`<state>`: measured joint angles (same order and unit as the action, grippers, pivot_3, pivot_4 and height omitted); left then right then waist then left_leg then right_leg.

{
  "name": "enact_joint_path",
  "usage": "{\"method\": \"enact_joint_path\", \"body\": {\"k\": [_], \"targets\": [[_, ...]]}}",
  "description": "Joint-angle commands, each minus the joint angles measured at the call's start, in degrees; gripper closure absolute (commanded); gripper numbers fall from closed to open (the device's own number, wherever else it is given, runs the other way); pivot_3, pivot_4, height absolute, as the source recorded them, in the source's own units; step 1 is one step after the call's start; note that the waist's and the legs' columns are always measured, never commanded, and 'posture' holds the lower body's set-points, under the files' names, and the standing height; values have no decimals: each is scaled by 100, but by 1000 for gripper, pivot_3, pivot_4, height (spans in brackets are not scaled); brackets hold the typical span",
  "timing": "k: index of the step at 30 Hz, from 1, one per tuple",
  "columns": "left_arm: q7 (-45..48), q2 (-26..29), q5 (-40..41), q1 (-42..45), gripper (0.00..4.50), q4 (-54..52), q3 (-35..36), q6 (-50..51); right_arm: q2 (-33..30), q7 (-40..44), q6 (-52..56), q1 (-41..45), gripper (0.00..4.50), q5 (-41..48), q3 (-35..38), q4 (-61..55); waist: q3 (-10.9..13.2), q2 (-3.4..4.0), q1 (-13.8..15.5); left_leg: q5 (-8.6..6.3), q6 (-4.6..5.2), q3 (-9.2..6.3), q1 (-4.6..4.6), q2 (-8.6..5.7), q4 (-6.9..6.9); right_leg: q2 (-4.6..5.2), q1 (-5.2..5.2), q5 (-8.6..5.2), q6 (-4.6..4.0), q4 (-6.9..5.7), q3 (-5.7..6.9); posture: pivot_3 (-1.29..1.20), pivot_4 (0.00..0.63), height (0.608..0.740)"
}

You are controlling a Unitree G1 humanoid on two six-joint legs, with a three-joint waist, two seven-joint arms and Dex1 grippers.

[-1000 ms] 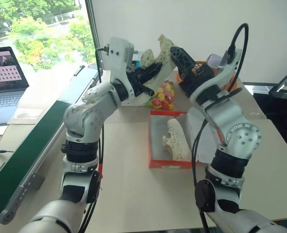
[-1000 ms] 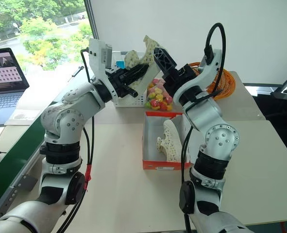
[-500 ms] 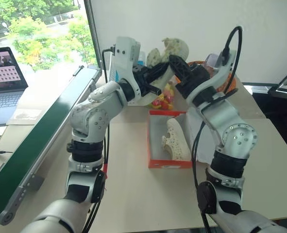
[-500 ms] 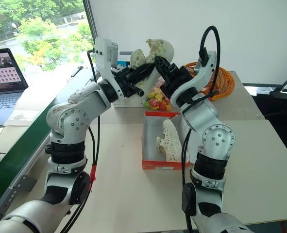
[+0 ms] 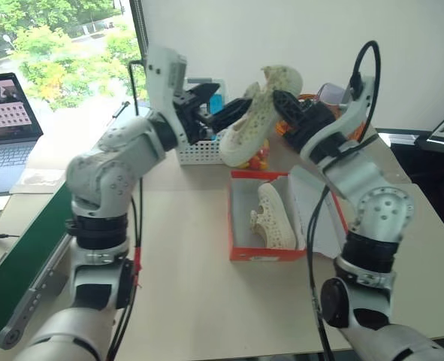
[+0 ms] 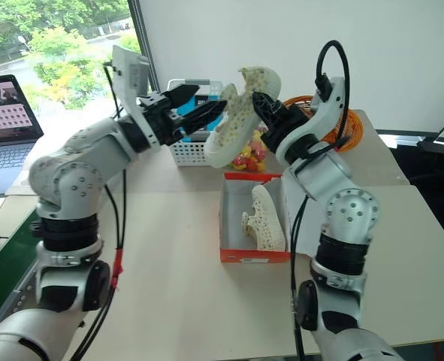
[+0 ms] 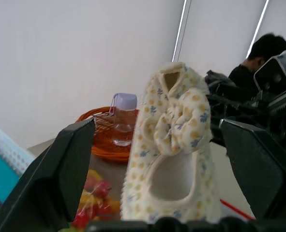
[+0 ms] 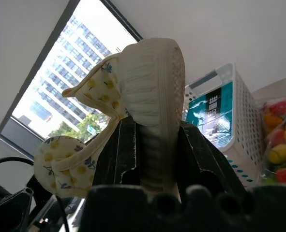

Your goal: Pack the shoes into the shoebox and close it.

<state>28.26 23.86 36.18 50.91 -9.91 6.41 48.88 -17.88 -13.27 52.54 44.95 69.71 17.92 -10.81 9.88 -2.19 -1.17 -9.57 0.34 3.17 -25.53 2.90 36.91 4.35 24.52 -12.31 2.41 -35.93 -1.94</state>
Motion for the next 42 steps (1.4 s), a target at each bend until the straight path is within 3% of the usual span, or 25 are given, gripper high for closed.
{"method": "enact_joint_path", "body": {"k": [1,6,14,19,26,34,42], "targets": [[230,334,-146,-199,220,-23,31,-182,-630,385,1089,485,3932,865,-214,70,0,1,-2,0,0,2,0,0,-1,0,1,0,0,0,-1,0,150,740],[306,407,-314,-581,220,-182,-186,-231,-1468,1317,2087,630,3932,550,-914,536,1,0,13,0,0,1,1,4,-6,-2,1,-3,-5,1,0,0,150,740],[160,458,-269,-1032,220,-602,-61,-31,-1838,3128,1835,672,3932,-728,-1654,1542,2,-3,40,-2,3,1,-6,0,-5,0,3,-3,-1,9,-1,0,150,740],[33,445,-233,-1145,220,-765,-21,25,-1718,3941,1602,754,3932,-1414,-1827,2245,2,-3,38,-2,4,2,-6,-1,-4,-1,3,-4,1,9,-1,0,150,740],[43,563,-222,-1356,220,-877,8,54,-1419,4582,1475,926,3932,-2171,-1912,3385,2,-3,27,-3,4,2,-5,-1,-4,-3,3,-3,1,7,-2,0,150,740],[-107,499,-209,-1573,220,-1065,-32,17,-1615,4792,1077,890,3932,-4103,-3372,3533,2,-3,59,-3,3,1,-5,-4,-3,0,1,-3,3,7,0,0,150,740],[-183,428,-312,-1676,220,-1121,-117,-95,-1795,5653,871,530,3932,-5050,-4744,2904,-2,-6,153,-3,3,0,11,-6,1,3,-19,-4,5,8,3,0,150,740]]}}
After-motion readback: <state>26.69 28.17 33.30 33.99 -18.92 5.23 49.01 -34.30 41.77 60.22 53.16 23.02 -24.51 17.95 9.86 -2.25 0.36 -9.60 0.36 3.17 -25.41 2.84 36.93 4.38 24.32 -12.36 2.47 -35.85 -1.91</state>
